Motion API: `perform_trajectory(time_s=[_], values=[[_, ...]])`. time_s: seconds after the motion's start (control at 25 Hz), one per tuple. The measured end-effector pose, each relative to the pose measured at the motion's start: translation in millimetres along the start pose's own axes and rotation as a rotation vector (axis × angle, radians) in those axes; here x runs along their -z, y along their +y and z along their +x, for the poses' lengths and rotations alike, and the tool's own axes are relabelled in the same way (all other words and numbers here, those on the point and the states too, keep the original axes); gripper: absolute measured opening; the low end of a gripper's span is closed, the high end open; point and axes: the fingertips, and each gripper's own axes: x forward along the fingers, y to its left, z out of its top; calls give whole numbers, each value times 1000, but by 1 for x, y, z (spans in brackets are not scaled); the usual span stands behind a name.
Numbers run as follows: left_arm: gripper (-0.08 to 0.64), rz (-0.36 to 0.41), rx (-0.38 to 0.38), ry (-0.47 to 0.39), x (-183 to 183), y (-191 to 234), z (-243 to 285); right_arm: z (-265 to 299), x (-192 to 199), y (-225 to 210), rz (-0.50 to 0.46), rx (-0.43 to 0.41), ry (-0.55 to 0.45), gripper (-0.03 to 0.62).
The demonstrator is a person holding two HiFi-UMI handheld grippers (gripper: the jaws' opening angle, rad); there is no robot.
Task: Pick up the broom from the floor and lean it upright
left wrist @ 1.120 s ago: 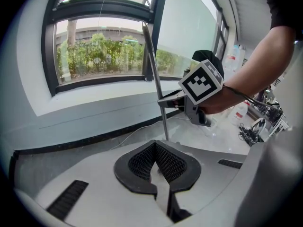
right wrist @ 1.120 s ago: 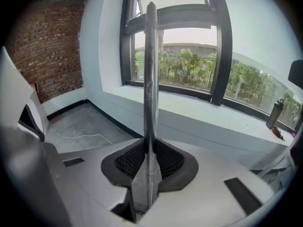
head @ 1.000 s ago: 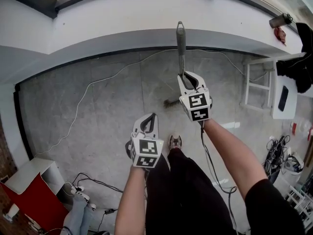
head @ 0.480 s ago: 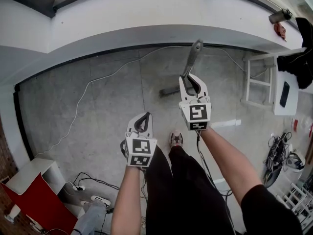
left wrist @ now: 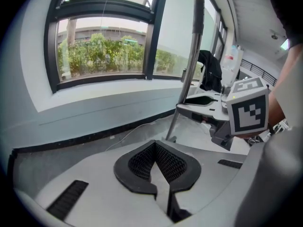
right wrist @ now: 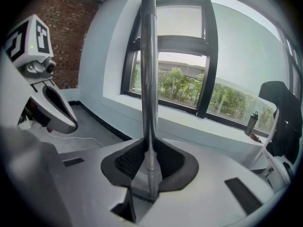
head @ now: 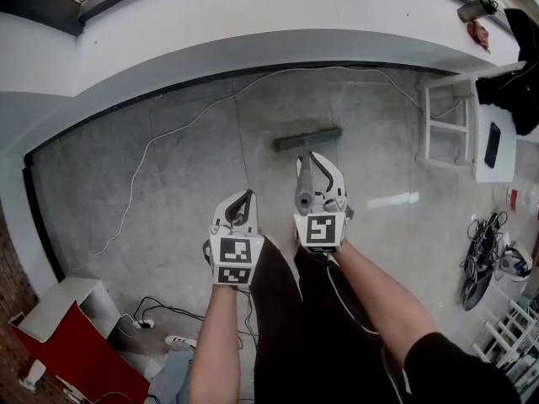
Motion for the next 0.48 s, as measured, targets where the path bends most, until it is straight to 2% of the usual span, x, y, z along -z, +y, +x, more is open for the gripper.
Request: perform_trajectory(time_s=[0.16,0.48], values=[[2,-12,-5,4,6,1,0,-3,9,13,-68,-45,35,69],[2,-47,-10,6,13,-2,2,3,7,10,-133,-59,36,69]])
